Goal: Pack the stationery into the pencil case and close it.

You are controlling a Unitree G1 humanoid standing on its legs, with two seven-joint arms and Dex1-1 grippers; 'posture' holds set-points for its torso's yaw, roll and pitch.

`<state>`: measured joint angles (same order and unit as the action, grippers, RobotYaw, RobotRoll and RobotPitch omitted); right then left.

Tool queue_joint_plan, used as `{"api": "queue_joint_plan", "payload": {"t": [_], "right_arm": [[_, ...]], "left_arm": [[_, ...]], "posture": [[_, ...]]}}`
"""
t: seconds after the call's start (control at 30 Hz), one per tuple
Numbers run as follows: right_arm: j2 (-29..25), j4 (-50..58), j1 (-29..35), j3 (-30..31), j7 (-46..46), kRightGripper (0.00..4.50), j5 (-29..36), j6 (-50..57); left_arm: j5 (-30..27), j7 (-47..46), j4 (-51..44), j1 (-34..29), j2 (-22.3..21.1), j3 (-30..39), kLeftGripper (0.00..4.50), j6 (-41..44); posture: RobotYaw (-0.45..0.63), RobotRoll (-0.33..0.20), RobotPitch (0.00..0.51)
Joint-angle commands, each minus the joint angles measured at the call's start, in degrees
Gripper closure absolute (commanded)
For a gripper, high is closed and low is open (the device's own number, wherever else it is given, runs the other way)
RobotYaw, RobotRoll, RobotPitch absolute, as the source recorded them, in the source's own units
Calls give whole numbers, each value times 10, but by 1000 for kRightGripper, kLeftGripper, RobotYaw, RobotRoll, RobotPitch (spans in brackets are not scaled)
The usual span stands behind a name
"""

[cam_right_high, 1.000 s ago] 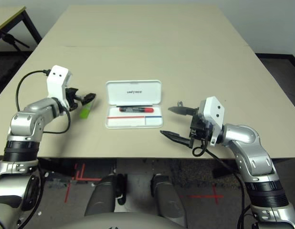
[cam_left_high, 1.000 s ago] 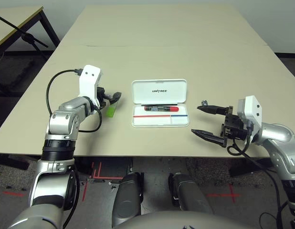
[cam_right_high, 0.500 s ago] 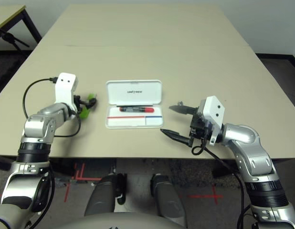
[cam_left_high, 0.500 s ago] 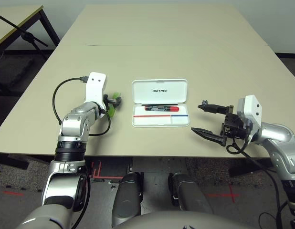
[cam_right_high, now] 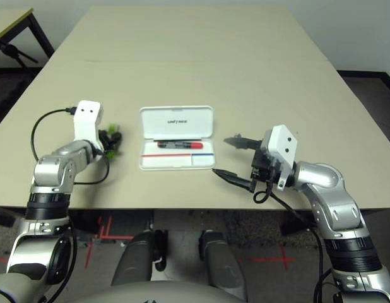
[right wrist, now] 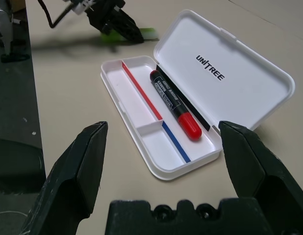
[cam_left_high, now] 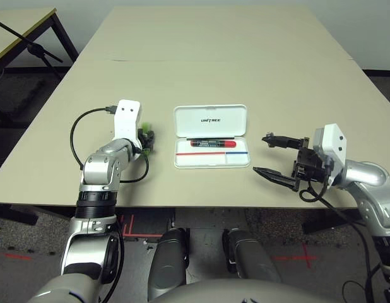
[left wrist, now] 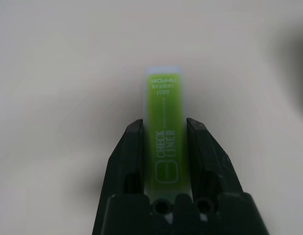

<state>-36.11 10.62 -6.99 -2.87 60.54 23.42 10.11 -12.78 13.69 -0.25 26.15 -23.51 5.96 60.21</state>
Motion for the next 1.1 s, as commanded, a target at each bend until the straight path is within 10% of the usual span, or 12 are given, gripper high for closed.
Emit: {"api": "queue_joint_plan", "payload": {"t": [0.03, 0.47, 1.1], "right_arm": [[-3, -11, -6, 7, 3, 0, -2, -1], [-6, -34, -15, 5, 17, 0, -4, -8], [-16, -36, -12, -1, 13, 0, -5, -12]], "left_arm": [[-33, 69, -36, -16, -43, -18, 3368, 42], [-97, 419, -137, -8, -270, -157, 3368, -75], [25, 524, -29, 110, -158, -322, 3368, -298]], "posture": [[-82, 0, 133], [-72, 0, 133], [-107, 0, 108]]}}
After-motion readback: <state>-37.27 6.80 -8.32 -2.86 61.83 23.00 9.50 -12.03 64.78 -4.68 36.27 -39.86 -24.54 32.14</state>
